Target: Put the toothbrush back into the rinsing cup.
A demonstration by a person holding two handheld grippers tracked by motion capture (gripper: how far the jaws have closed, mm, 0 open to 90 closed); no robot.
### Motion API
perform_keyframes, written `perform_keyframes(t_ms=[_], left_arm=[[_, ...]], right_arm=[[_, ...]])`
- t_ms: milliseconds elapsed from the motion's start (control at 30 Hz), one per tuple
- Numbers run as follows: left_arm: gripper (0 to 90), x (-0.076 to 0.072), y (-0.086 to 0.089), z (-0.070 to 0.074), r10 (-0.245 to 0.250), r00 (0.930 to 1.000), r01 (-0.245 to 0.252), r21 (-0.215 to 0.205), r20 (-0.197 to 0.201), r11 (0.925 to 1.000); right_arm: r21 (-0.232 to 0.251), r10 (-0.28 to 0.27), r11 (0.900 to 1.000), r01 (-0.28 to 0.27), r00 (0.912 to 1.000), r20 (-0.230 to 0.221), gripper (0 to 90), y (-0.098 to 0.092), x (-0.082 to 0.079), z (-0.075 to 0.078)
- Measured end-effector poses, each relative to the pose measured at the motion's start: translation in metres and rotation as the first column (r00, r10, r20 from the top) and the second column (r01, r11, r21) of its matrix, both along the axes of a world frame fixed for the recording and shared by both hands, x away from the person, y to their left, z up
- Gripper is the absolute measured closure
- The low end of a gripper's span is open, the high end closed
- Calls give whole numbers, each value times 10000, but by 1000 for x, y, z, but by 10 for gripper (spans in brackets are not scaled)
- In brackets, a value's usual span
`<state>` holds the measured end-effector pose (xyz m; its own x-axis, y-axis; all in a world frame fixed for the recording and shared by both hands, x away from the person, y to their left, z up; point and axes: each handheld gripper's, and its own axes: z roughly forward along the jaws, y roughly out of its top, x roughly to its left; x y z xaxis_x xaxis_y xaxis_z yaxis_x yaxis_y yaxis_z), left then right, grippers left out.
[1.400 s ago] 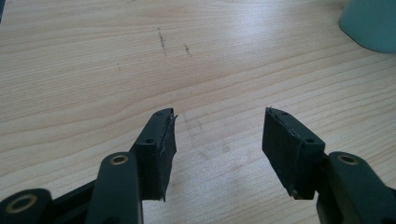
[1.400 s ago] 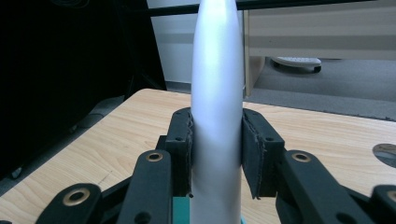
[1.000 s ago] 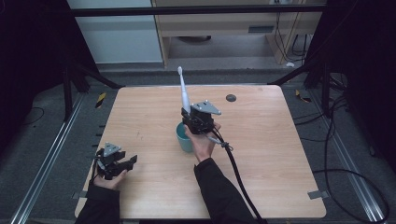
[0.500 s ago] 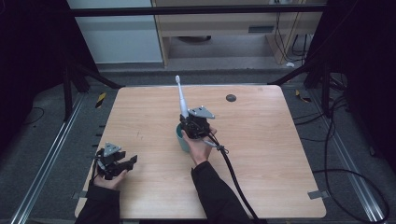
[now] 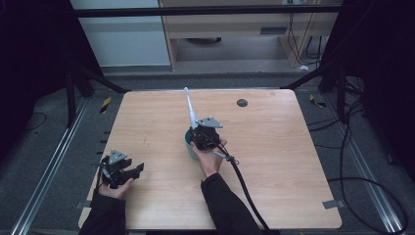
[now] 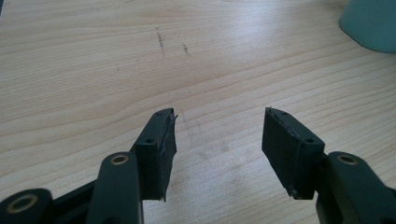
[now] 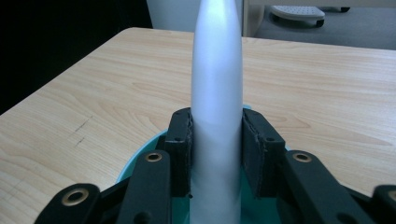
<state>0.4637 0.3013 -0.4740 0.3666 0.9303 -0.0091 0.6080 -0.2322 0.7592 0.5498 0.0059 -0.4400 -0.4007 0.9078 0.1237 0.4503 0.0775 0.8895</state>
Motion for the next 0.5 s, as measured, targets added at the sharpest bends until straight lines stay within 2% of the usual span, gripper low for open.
perform_keyframes(t_ms=[167, 267, 300, 467, 500], left_arm=[[439, 0, 0, 0, -4, 10000, 4, 1, -14, 10000], [439, 0, 0, 0, -11, 10000, 11, 14, -6, 10000], [439, 0, 0, 0, 0, 10000, 0, 16, -6, 10000], [439, 0, 0, 0, -2, 10000, 2, 16, -2, 10000], [439, 0, 0, 0, 3, 10000, -3, 10, -4, 10000]], right_arm=[[-207, 70, 9998, -72, 9999, -107, 656, 1, -1, -2], [-155, 95, 9998, -97, 9999, -119, 649, 1, -1, -1], [-174, 130, 9998, -129, 9999, 80, 649, 0, -3, 1], [-126, 215, 9997, -213, 9996, 206, 627, -2, -7, 7], [-154, 257, 9996, -252, 9991, 331, 567, -5, -10, 11]])
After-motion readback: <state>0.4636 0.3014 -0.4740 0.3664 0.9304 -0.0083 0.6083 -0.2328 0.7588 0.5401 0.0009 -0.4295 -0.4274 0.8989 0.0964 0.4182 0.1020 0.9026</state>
